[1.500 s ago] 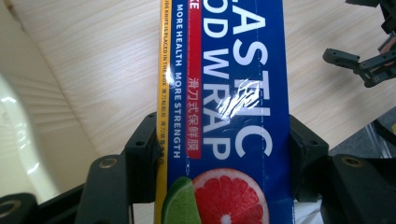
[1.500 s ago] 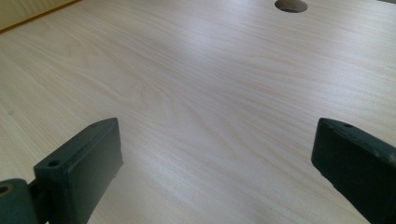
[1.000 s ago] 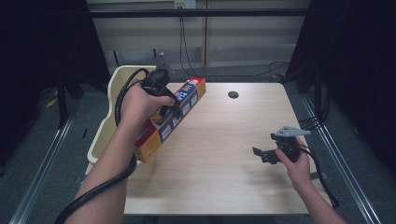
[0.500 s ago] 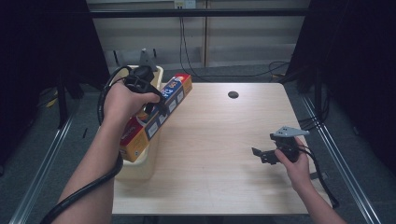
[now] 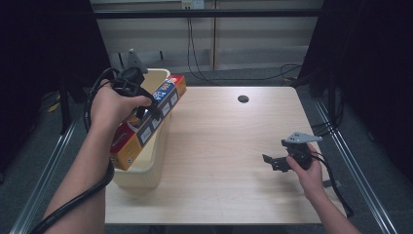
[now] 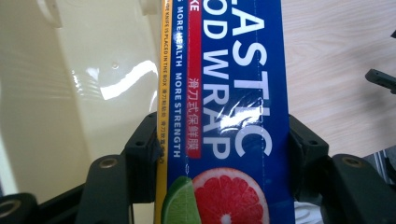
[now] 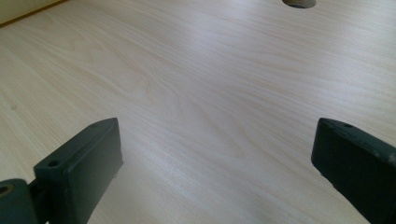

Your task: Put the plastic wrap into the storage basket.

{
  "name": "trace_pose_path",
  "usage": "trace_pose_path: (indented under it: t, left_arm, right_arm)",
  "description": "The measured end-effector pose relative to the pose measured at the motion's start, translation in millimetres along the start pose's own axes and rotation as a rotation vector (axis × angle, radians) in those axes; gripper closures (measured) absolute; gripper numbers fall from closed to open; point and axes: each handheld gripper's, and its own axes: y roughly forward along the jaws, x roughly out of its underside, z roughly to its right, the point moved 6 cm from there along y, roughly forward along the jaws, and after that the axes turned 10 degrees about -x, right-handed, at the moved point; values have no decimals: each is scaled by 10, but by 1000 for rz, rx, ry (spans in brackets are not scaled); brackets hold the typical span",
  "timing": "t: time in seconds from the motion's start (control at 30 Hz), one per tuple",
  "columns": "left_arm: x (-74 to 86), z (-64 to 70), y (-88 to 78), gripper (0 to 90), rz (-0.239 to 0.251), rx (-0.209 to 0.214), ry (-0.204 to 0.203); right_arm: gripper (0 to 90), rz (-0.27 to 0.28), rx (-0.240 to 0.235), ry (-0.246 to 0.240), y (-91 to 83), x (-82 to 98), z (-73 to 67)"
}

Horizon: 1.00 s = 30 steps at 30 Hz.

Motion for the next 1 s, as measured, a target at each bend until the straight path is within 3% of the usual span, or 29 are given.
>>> trace_pose_path:
  t: [0.53,1.0]
  left_arm:
    - [11,-50,-223,410,25,-10,5]
    - [82,-250,-321,410,35,-49,-50]
  right_arm:
    - [16,3,0,4,-7,-3,1]
    - [16,1,1,3,-1,-2,3]
